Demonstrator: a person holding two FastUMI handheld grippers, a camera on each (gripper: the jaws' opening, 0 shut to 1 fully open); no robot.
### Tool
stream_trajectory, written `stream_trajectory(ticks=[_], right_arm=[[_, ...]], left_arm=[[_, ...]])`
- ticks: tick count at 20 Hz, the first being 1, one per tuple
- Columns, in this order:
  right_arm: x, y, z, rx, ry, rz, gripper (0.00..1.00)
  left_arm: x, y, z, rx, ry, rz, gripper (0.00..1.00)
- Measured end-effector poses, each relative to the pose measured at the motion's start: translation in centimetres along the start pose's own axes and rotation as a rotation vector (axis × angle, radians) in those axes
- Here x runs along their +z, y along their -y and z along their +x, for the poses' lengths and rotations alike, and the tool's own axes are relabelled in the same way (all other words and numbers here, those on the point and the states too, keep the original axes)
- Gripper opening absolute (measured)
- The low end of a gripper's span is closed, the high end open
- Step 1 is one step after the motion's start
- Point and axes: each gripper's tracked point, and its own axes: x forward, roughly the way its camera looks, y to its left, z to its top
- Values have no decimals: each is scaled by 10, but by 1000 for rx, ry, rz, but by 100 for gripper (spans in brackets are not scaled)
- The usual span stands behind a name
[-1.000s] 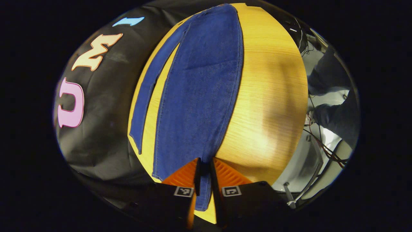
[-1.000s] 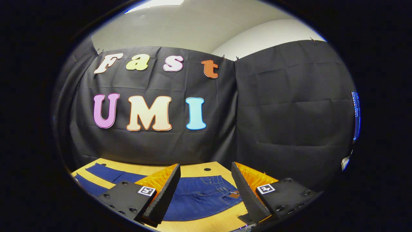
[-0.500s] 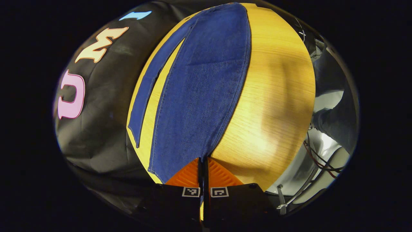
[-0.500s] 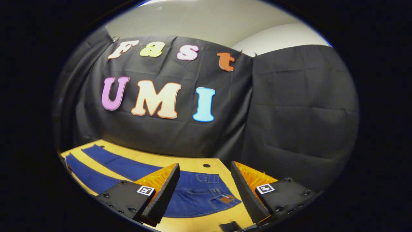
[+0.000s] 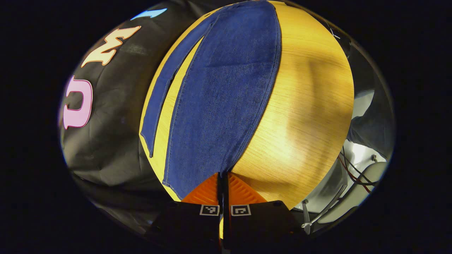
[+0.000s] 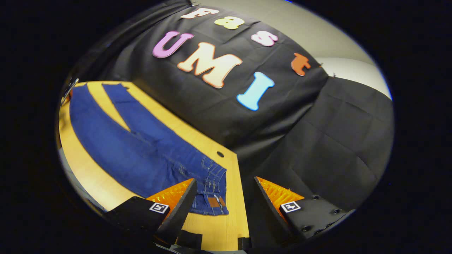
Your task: Grasp the waist and the cuffs of the jeans and fold them to make the two legs overlap; first hold the waist and fold one-third of the jeans toward the cuffs, then hold the cuffs and fold the remaining one-third in the same direction to finish folding.
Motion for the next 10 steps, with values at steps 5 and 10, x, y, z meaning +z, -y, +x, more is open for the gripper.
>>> stream_trajectory(ticks=[5,10], right_arm=[[-49,-47,19,164,-90,-152,99],[-82,-83,31,295,-160,-258,99]], left_arm=[[0,-1,1,18,-27,-3,0],[-1,0,1,23,-51,-5,0]])
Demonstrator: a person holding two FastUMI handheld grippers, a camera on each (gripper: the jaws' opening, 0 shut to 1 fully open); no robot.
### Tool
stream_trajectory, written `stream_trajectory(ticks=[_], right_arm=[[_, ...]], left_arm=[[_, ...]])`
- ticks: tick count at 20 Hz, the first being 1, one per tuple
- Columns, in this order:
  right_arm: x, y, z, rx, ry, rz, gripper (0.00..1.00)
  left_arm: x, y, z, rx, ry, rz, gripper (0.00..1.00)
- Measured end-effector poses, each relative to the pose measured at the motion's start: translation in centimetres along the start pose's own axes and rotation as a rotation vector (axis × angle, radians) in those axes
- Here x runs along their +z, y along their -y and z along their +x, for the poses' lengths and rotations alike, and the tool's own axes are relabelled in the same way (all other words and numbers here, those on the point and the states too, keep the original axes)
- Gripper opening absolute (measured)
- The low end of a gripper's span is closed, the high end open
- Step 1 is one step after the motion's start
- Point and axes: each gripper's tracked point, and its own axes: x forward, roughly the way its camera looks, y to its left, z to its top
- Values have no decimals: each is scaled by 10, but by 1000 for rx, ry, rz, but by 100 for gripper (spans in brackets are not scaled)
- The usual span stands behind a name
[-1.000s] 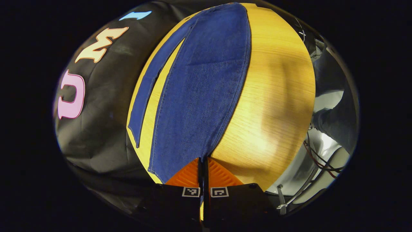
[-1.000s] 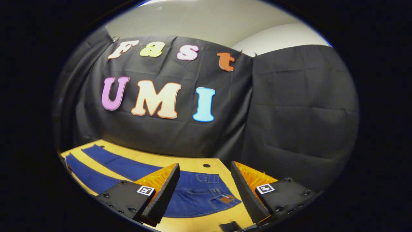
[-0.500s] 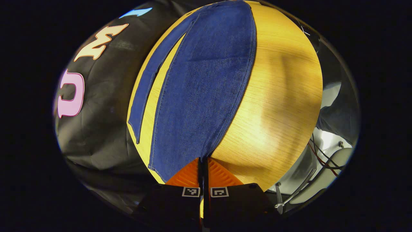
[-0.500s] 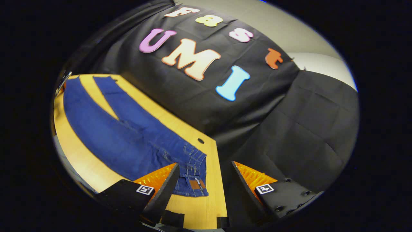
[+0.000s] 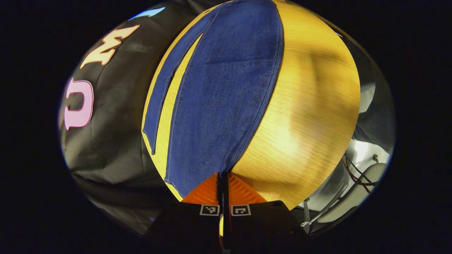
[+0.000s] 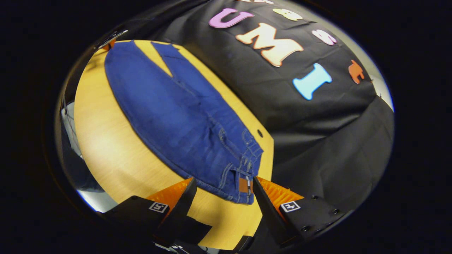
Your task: Grasp the waist and the cuffs of the jeans and fold them to make the two legs overlap; first hold the waist and fold one-third of the jeans toward the cuffs, then hold the cuffs and fold the remaining one-third in the same direction to finish folding.
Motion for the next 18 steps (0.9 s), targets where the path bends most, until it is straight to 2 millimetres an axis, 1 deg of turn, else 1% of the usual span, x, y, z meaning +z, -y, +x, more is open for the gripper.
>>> stream_trajectory(ticks=[2,4,6,8,11,12,14,16,17,18], right_arm=[[-12,-13,9,46,-35,-25,99],[-16,-17,17,65,-55,-63,99],[-20,-28,27,108,-83,-102,99],[-12,-27,37,105,-70,-157,98],[-9,-23,51,96,-69,-202,92],[-5,-21,55,95,-62,-225,92],[-5,-25,65,117,-57,-266,90],[-4,-30,69,135,-65,-290,71],[-7,-35,70,148,-73,-293,60],[-8,-39,71,161,-81,-296,45]], left_arm=[[0,0,1,-1,-7,-5,0],[1,0,0,0,-15,-1,0],[0,0,0,2,-22,-4,0],[1,0,0,3,-27,-8,0],[0,0,1,3,-32,2,0],[1,0,0,2,-33,5,0],[0,0,0,0,-36,1,0],[0,0,1,-2,-39,-12,0],[0,0,1,-1,-38,-15,0],[0,0,1,0,-37,-14,0]])
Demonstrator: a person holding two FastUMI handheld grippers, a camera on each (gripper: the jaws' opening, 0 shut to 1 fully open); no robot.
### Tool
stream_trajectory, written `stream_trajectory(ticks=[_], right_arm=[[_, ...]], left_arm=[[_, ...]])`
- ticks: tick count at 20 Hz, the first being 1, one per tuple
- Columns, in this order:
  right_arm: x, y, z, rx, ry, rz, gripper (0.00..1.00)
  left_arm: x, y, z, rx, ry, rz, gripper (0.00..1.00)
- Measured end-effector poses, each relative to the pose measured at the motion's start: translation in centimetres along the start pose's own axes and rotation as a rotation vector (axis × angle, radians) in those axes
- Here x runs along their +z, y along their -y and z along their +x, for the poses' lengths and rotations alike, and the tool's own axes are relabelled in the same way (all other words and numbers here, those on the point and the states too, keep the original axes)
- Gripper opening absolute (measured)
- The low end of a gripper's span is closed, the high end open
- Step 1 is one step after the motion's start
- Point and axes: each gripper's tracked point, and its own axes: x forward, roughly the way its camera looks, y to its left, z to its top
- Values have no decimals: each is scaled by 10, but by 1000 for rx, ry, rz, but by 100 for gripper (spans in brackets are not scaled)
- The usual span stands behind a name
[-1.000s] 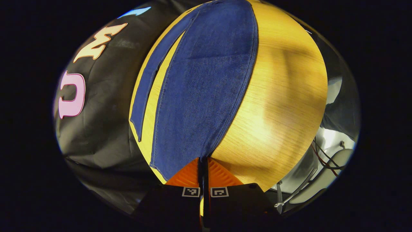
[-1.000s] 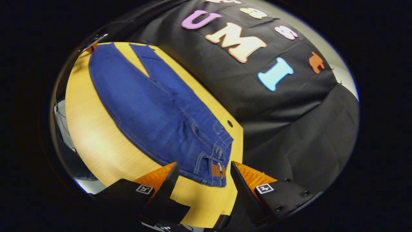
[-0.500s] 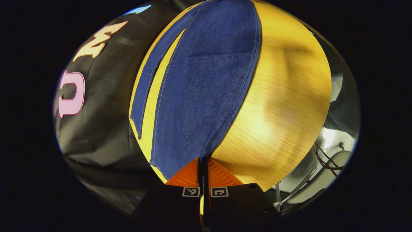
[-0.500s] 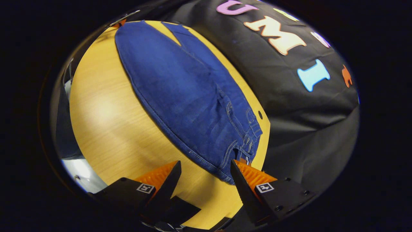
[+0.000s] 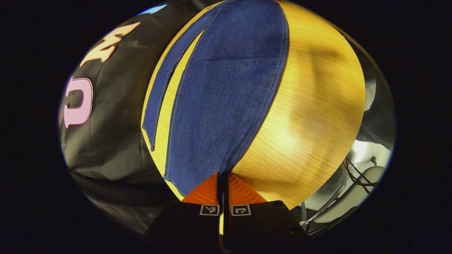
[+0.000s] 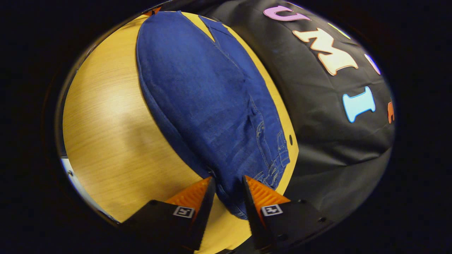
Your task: Grasp the waist and the cuffs of the jeans and fold them to make the two legs overlap; first hold the waist and fold one-third of the jeans toward the cuffs, then hold the cuffs and fold the remaining one-third in the same direction to finish folding.
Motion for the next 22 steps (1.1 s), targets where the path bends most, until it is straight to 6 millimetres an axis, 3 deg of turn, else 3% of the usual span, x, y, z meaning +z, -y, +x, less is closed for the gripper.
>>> stream_trajectory(ticks=[1,2,3,6,11,17,21,22], right_arm=[[1,-3,3,12,-4,-8,31],[2,-3,8,13,-10,-18,27],[3,6,2,-18,-10,-24,2],[4,7,4,-16,-28,43,3],[26,44,-15,-115,14,149,3],[57,110,-25,-239,67,247,3],[83,168,-18,-358,120,396,3],[87,179,-14,-385,131,437,3]], left_arm=[[1,0,0,1,2,2,0],[0,0,-1,2,4,4,0],[0,0,-1,2,6,7,0],[1,1,-1,-22,9,-13,0],[1,-17,-6,-30,16,-157,0],[25,-101,-18,79,48,-293,0],[71,-164,-28,158,84,-407,0],[79,-174,-39,177,95,-433,0]])
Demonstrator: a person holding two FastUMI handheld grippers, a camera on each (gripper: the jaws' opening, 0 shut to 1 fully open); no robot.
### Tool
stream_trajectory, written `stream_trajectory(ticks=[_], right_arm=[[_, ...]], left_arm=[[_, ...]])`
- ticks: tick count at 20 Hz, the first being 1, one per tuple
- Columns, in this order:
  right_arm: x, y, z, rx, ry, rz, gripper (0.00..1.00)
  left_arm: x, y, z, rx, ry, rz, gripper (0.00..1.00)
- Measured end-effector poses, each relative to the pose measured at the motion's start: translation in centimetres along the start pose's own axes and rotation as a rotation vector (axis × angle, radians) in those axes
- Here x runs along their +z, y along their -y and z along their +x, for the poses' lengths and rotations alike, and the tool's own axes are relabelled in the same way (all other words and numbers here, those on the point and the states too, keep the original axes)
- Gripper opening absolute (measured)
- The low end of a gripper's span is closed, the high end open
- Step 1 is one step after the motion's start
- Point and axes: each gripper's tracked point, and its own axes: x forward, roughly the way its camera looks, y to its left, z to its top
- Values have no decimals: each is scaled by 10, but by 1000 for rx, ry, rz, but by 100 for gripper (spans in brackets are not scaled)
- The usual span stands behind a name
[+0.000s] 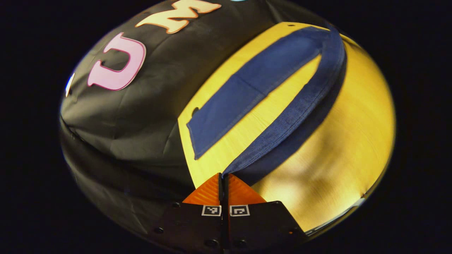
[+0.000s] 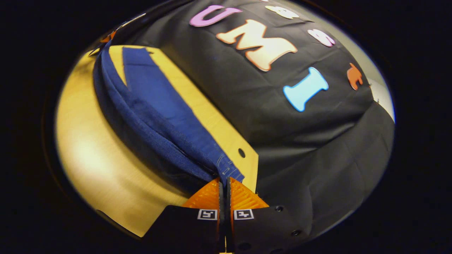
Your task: Grasp the waist and the cuffs of the jeans and fold them to make the two legs overlap; first hold the waist and fold one-third of the jeans toward the cuffs, then hold the cuffs and fold the remaining one-third in the same direction to finish folding.
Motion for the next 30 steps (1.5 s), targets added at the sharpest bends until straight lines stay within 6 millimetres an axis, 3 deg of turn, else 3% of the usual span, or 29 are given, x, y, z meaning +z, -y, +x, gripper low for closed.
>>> stream_trajectory(ticks=[3,7,11,17,20,22,23,24,25,26,27,30], right_arm=[[16,14,29,-54,-2,143,3],[31,20,69,-100,9,276,3],[33,10,116,-102,10,334,2],[11,-14,185,-54,-43,335,2],[-2,-30,206,-24,-83,361,2],[-3,-25,203,-35,-93,384,8],[1,-20,200,-32,-76,410,38],[5,-13,199,-42,-59,442,68],[7,-3,192,-55,-41,472,98],[8,7,185,-78,-30,501,99],[7,17,177,-94,-22,533,99],[-6,39,153,-146,-21,629,100]], left_arm=[[44,-19,5,45,33,-61,0],[76,-47,52,86,49,-131,0],[111,-53,93,80,52,-170,0],[134,-50,159,68,14,-196,0],[135,-41,176,68,-2,-178,0],[133,-33,182,46,-11,-198,0],[133,-28,184,25,-6,-222,0],[139,-23,178,10,9,-253,33],[130,-25,163,43,31,-278,67],[149,-33,160,67,73,-314,100],[158,-38,154,75,119,-352,94],[188,-48,124,104,260,-452,95]])
